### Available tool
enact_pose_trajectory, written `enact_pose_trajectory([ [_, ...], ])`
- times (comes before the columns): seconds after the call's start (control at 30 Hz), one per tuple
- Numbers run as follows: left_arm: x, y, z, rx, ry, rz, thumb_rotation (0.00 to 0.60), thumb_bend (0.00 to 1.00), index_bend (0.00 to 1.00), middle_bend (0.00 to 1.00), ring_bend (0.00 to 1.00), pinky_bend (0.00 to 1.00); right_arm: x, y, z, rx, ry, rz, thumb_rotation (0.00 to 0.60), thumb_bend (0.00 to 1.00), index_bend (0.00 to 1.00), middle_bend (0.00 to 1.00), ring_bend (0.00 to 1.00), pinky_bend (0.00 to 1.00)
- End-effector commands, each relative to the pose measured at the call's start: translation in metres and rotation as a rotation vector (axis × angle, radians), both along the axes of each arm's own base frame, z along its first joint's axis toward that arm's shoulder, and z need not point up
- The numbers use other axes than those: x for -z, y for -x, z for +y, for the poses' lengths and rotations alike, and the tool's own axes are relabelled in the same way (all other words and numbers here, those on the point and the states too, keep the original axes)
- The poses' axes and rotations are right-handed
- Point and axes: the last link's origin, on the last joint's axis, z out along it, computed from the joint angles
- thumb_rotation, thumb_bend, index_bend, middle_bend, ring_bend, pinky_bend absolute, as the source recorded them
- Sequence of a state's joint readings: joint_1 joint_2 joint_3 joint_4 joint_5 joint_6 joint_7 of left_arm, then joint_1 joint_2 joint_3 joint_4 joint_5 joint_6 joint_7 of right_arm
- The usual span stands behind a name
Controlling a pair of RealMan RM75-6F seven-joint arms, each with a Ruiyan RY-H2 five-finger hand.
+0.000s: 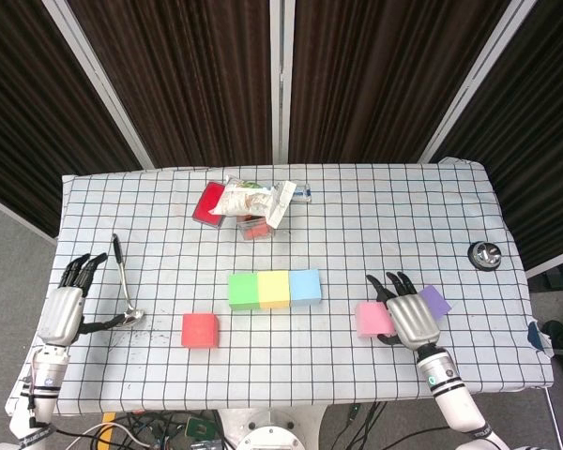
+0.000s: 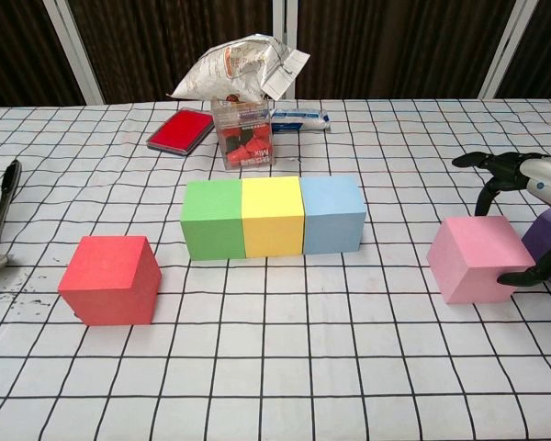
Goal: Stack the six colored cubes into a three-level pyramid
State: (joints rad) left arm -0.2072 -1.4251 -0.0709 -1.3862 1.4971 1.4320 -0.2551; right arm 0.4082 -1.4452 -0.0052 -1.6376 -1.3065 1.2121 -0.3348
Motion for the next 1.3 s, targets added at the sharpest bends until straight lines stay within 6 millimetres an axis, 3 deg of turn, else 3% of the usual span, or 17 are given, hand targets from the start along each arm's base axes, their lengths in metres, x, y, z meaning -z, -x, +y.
enact_pose_trajectory([
  [0.03, 0.000, 0.000, 0.000, -0.001, 0.001, 0.000, 0.600, 0.00, 0.06, 0.12, 0.00, 0.00, 0.000, 0.000, -0.001, 0.008, 0.004, -0.008, 0.600, 0.00, 0.00, 0.50, 0.14, 0.00],
  [0.13, 0.000, 0.000, 0.000, 0.000, 0.001, 0.000, 0.600, 0.00, 0.06, 0.12, 0.00, 0.00, -0.005, -0.004, -0.002, 0.007, 0.022, -0.036, 0.600, 0.01, 0.00, 0.53, 0.16, 0.00],
  [0.27, 0.000, -0.001, -0.001, 0.007, 0.000, -0.006, 0.600, 0.00, 0.06, 0.12, 0.00, 0.00, -0.026, -0.017, 0.001, -0.021, 0.044, -0.081, 0.600, 0.01, 0.00, 0.54, 0.17, 0.00],
  [0.43, -0.001, -0.002, -0.001, 0.011, -0.005, -0.013, 0.600, 0.00, 0.06, 0.12, 0.00, 0.00, -0.062, -0.049, -0.002, -0.083, 0.068, -0.153, 0.600, 0.01, 0.00, 0.54, 0.17, 0.00],
  [0.57, -0.001, -0.003, -0.003, 0.014, -0.004, -0.015, 0.600, 0.00, 0.06, 0.12, 0.00, 0.00, -0.076, -0.081, -0.021, -0.164, 0.073, -0.133, 0.600, 0.01, 0.00, 0.54, 0.17, 0.00],
  [0.73, -0.002, -0.003, -0.003, 0.010, -0.003, -0.022, 0.600, 0.00, 0.06, 0.12, 0.00, 0.00, -0.064, -0.115, -0.056, -0.229, -0.006, -0.105, 0.600, 0.01, 0.00, 0.54, 0.17, 0.00],
  [0.87, -0.002, -0.002, -0.003, 0.008, 0.000, -0.025, 0.600, 0.00, 0.06, 0.12, 0.00, 0.00, -0.049, -0.131, -0.073, -0.233, -0.078, -0.091, 0.600, 0.01, 0.00, 0.53, 0.17, 0.00],
  [1.3, -0.003, 0.002, -0.004, 0.001, 0.006, -0.046, 0.600, 0.00, 0.06, 0.12, 0.00, 0.00, -0.010, -0.163, -0.100, -0.210, -0.150, -0.059, 0.600, 0.01, 0.00, 0.54, 0.17, 0.00],
])
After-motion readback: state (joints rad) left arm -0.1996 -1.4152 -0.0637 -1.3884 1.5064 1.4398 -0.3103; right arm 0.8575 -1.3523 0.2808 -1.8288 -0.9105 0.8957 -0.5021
